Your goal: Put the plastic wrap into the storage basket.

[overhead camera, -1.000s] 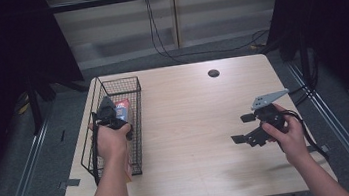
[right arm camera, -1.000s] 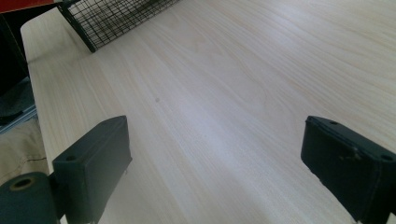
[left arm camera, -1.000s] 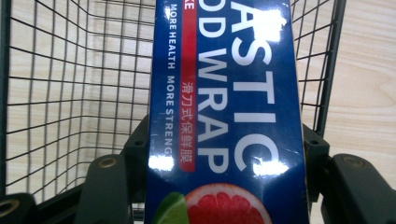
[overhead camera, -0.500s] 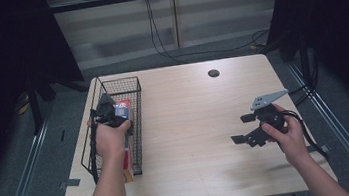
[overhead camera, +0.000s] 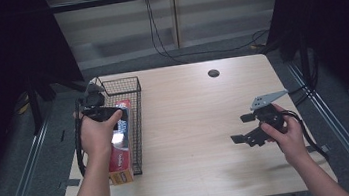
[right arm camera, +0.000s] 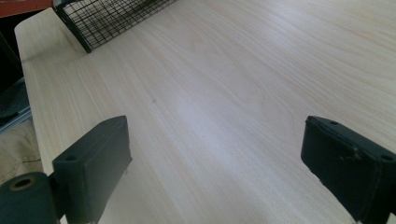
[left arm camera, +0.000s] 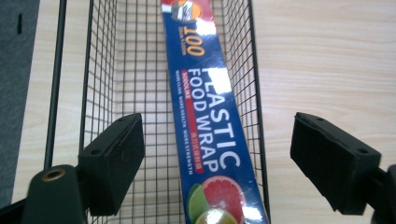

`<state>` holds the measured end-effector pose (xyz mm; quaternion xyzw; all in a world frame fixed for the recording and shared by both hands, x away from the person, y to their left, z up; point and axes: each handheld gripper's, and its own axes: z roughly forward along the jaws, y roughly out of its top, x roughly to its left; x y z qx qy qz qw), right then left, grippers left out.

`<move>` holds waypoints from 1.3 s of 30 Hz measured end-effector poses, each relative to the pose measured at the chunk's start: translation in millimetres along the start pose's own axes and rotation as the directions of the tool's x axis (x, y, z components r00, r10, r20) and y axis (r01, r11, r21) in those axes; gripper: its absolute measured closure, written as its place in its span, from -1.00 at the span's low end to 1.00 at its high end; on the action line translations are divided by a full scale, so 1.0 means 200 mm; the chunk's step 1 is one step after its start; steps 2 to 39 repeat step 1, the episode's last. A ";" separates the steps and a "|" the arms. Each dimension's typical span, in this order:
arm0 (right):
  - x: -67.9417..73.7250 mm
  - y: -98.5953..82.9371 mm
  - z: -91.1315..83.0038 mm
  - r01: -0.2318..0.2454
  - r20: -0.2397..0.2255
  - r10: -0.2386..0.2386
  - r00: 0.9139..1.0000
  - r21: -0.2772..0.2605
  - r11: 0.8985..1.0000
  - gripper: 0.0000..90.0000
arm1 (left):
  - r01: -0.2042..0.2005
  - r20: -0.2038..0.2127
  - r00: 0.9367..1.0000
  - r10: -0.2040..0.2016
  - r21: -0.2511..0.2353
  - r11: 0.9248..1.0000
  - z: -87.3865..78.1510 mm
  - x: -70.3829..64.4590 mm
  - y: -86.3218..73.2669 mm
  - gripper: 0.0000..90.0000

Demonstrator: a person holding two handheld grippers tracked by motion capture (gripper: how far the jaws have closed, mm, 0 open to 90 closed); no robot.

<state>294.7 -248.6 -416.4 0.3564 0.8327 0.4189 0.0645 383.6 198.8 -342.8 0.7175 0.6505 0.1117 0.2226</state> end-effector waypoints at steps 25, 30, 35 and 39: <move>0.00 0.00 0.00 -0.001 -0.001 0.001 1.000 0.002 1.000 -0.82 | -0.013 0.003 1.000 0.013 -0.008 1.000 -0.01 0.00 0.00 -0.62; 0.00 0.00 0.00 -0.001 -0.001 0.001 1.000 0.002 1.000 -0.82 | -0.013 0.003 1.000 0.013 -0.008 1.000 -0.01 0.00 0.00 -0.62; 0.00 0.00 0.00 -0.001 -0.001 0.001 1.000 0.002 1.000 -0.82 | -0.013 0.003 1.000 0.013 -0.008 1.000 -0.01 0.00 0.00 -0.62; 0.00 0.00 0.00 -0.001 -0.001 0.001 1.000 0.002 1.000 -0.82 | -0.013 0.003 1.000 0.013 -0.008 1.000 -0.01 0.00 0.00 -0.62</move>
